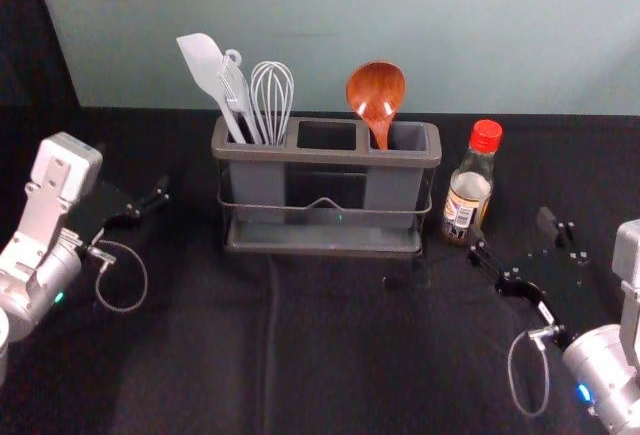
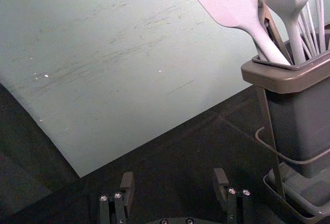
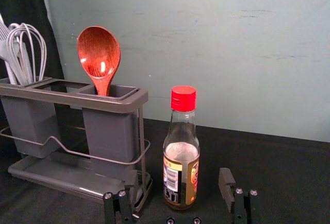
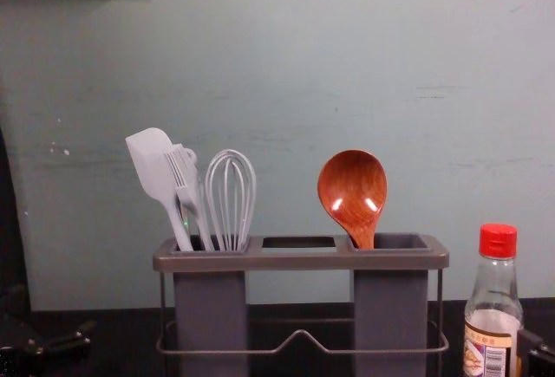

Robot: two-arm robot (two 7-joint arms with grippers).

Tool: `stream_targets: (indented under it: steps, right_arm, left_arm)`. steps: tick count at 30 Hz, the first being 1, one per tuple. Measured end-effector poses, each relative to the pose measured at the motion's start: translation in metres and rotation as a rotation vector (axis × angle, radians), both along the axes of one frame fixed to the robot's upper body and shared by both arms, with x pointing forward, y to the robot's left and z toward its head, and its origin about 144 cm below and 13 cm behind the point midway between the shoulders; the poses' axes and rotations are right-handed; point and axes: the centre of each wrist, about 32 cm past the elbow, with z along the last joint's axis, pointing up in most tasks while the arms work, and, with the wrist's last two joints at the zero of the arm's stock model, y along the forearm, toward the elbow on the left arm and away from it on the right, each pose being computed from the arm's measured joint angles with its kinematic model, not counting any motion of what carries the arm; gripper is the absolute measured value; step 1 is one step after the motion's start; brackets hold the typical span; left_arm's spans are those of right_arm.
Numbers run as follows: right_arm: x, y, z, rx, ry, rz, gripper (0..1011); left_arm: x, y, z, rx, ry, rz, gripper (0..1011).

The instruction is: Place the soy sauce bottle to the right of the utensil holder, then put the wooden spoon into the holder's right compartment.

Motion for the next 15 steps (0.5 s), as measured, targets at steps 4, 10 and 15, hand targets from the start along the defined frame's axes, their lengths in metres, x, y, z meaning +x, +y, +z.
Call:
stream_targets:
  steps: [4,10,15]
  right_arm:
    - [0.0,0.0,0.0,0.0,0.0,0.0,1003]
    - [0.0,0.0,0.0,0.0,0.0,0.0,1002]
    - [0.0,0.0,0.0,0.0,0.0,0.0,1003]
  left_arm:
    - [0.0,0.0,0.0,0.0,0.0,0.0,1005]
    - [0.0,0.0,0.0,0.0,0.0,0.0,1005]
    - [0.0,0.0,0.0,0.0,0.0,0.0,1005]
